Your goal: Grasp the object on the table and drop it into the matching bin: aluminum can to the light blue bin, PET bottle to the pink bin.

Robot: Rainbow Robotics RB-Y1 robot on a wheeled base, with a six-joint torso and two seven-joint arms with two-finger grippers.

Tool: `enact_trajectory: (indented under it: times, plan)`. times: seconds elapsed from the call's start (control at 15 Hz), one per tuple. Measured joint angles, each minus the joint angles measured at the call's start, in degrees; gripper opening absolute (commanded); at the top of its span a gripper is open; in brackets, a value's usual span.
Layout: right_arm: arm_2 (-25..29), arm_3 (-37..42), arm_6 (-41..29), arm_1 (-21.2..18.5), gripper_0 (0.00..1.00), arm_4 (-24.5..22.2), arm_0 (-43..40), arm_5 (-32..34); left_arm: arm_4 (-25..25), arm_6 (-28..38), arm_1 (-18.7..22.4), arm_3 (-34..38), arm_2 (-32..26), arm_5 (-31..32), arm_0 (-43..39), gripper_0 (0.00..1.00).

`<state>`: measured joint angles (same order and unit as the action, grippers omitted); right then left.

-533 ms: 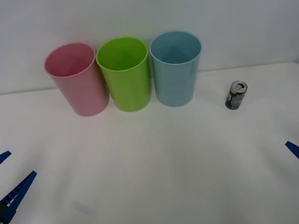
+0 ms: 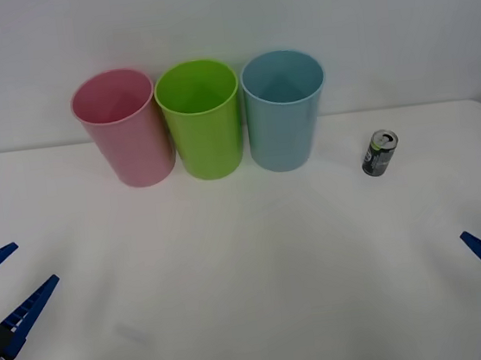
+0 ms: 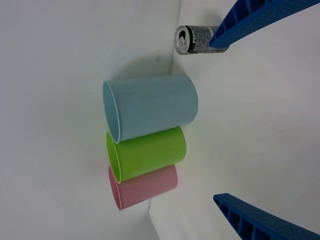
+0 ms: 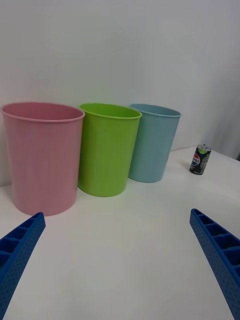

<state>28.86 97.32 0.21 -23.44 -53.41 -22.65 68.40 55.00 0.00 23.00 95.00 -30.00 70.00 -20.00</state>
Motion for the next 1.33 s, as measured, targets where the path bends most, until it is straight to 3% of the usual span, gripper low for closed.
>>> enact_trajectory:
  times: [1.0,1.13,1.33]
  plan:
    - [-17.67,-0.2,6.94,-0.03,1.0,-2.02,2.36,-28.47,0.0,0.0,0.0,0.0,0.0,0.0,0.0,1.0]
    - [-19.89,-0.2,7.72,0.29,1.0,-3.14,3.37,-33.04,0.0,0.0,0.0,0.0,0.0,0.0,0.0,1.0]
    - [-21.61,-0.23,8.13,3.75,1.0,-7.81,5.53,-40.19,0.0,0.0,0.0,0.0,0.0,0.0,0.0,1.0]
